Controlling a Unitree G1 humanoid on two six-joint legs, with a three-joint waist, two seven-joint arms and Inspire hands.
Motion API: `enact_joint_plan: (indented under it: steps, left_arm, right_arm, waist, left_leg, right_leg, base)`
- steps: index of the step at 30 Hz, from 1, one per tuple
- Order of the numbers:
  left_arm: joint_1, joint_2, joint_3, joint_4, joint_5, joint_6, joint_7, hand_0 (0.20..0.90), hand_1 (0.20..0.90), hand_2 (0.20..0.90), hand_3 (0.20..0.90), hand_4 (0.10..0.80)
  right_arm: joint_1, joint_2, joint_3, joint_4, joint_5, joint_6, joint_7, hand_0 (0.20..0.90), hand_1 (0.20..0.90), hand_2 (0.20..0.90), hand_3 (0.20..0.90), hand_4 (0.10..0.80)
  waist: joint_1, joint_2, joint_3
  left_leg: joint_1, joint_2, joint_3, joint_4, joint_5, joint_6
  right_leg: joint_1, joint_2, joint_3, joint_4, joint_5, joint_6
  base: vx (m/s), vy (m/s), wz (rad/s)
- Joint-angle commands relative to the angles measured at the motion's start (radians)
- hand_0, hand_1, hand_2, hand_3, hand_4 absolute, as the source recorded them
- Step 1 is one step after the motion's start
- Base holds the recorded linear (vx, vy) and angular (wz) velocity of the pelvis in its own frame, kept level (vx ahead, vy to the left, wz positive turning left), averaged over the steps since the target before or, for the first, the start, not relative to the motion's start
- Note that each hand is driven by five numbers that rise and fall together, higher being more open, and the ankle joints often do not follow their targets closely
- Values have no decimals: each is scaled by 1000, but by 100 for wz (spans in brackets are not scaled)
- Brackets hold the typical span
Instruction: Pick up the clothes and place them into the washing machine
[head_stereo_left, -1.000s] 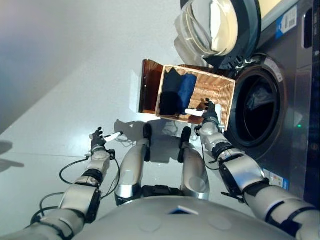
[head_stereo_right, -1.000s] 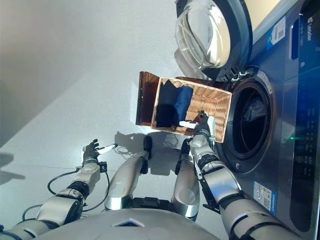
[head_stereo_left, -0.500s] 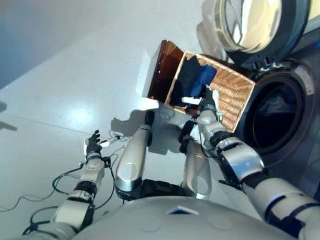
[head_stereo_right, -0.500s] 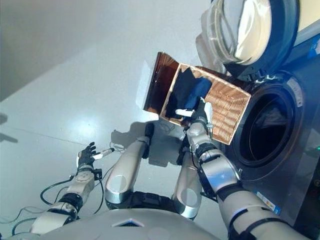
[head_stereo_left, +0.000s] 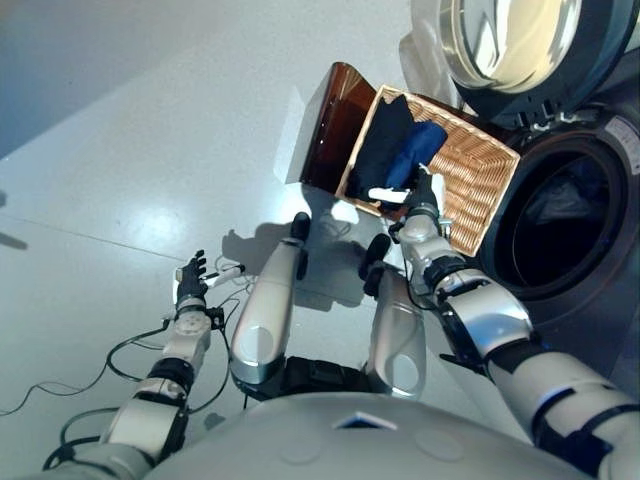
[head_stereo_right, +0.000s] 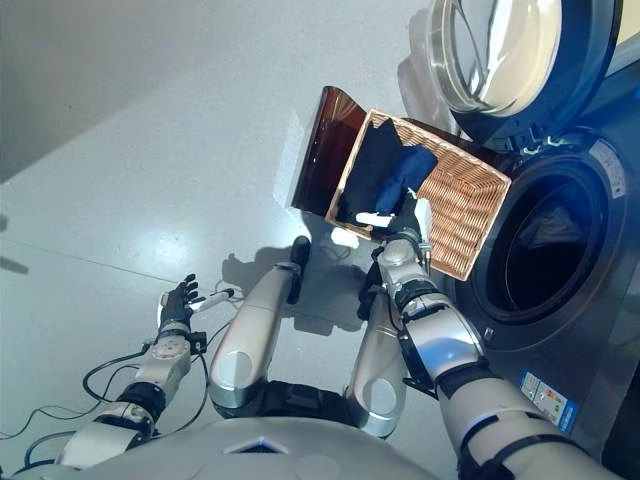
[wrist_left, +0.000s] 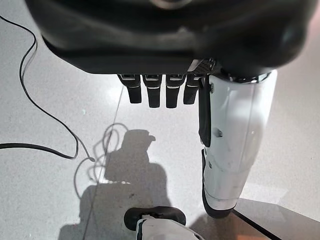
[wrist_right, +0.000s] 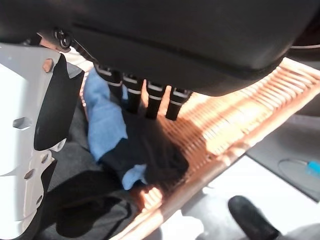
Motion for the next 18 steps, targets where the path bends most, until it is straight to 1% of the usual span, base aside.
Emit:
enact_joint_plan:
  steps: [1, 10, 11, 12, 14, 15, 18]
  left_arm:
    - [-7, 53, 6, 27, 0, -5, 43, 900, 900, 900, 900, 800]
    - [-108, 38, 11, 135, 7, 14, 75, 900, 900, 900, 900, 800]
    - [-108, 38, 11, 135, 7, 13, 75, 900, 900, 900, 900, 800]
    - [-136, 33, 11, 158, 7, 20, 83, 900, 900, 900, 900, 800]
    - [-162, 35, 14, 176, 0, 26, 89, 900, 900, 900, 900, 800]
    - [-170, 35, 14, 184, -1, 27, 93, 900, 900, 900, 900, 800]
    - [-194, 39, 16, 210, -3, 35, 99, 900, 900, 900, 900, 800]
  right_arm:
    - [-25, -30, 8, -22, -50, 3, -34, 900, 900, 900, 900, 800]
    - [-15, -46, 17, -8, -88, 26, -49, 900, 900, 900, 900, 800]
    - [-16, -46, 17, -8, -88, 26, -49, 900, 900, 900, 900, 800]
    - [-17, -52, 21, 6, -99, 35, -45, 900, 900, 900, 900, 800]
    - [-29, -62, 19, 10, -92, 41, -41, 900, 900, 900, 900, 800]
    - [-31, -65, 15, 16, -91, 44, -40, 900, 900, 900, 900, 800]
    - [-47, -69, 8, 26, -77, 48, -36, 900, 900, 900, 900, 800]
  waist:
    - [7, 3, -6]
    - [-30, -18, -12]
    - [-30, -18, -13]
    - [-35, -22, -16]
    - [-42, -25, -20]
    - [-44, -27, -19]
    - [-49, -28, -20]
  left_leg:
    - [-27, -19, 17, 19, -10, -49]
    - [-50, -19, 26, 28, -15, -47]
    - [-50, -19, 26, 28, -15, -46]
    - [-62, -19, 28, 38, -18, -47]
    - [-75, -20, 30, 49, -20, -46]
    - [-70, -20, 30, 64, -53, -52]
    - [-84, -19, 31, 75, -55, -52]
  right_leg:
    - [18, -19, 21, 63, -43, -12]
    - [-13, -20, 34, 73, -37, -17]
    - [-13, -20, 34, 73, -38, -17]
    - [-26, -21, 36, 87, -42, -19]
    - [-42, -21, 41, 95, -41, -21]
    - [-38, -20, 47, 111, -67, -16]
    - [-52, -19, 50, 120, -68, -18]
  base:
    - [0, 0, 0]
    - [-1, 1, 0]
    - [0, 0, 0]
    - [0, 0, 0]
    - [31, -7, 2]
    - [58, -7, 4]
    - [8, -2, -4]
